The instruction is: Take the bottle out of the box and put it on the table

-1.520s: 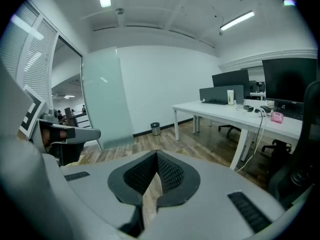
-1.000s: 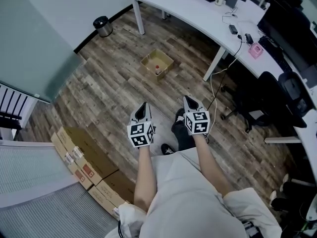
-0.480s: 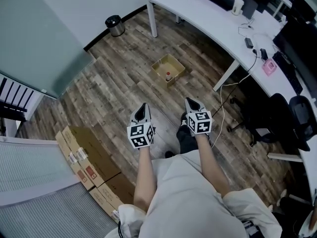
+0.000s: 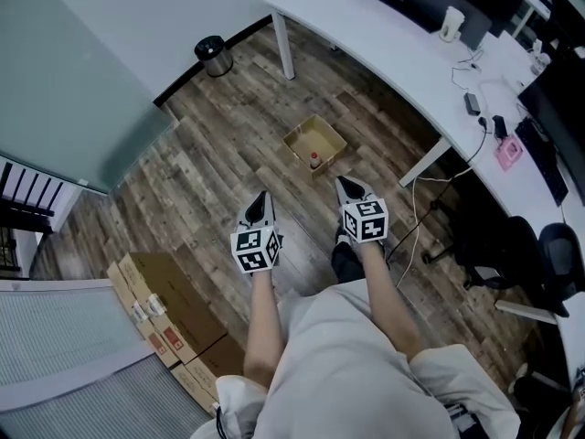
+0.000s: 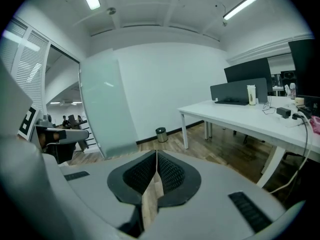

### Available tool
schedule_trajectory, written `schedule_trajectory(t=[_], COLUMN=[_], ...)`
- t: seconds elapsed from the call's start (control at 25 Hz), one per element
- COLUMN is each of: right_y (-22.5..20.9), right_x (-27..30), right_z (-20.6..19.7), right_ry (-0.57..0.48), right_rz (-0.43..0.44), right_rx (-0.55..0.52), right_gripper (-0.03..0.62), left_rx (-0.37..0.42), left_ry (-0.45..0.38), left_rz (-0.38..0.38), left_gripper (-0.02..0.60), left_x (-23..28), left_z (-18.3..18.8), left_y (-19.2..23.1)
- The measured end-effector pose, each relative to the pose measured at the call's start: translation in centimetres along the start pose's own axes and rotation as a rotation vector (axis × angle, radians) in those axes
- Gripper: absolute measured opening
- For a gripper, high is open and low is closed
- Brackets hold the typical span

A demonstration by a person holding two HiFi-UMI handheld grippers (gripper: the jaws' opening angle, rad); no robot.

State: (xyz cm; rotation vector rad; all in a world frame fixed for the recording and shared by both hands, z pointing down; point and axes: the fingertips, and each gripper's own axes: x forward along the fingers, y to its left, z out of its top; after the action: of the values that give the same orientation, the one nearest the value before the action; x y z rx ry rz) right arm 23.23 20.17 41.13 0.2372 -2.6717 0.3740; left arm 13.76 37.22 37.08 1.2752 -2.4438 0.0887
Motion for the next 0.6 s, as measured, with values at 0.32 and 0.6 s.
schedule_trajectory(t=[0.32, 0.6], right_y=[-7.9, -14.7], right_x=[3.8, 6.4], right_z=[6.1, 8.6], right_ry=[-0.034, -0.036], right_rz=[-0.015, -0.011], right_rx=[0.017, 0.078], right_gripper=[0.041, 0.041], left_rx=[0.006, 0.024], left_ry=[-0.021, -0.032], left_rz=[0.023, -0.004], left_gripper=[0.013, 0.012], left_x=[8.4, 15.5], left_z=[5.5, 8.7], left_y=[-0.3, -2.8])
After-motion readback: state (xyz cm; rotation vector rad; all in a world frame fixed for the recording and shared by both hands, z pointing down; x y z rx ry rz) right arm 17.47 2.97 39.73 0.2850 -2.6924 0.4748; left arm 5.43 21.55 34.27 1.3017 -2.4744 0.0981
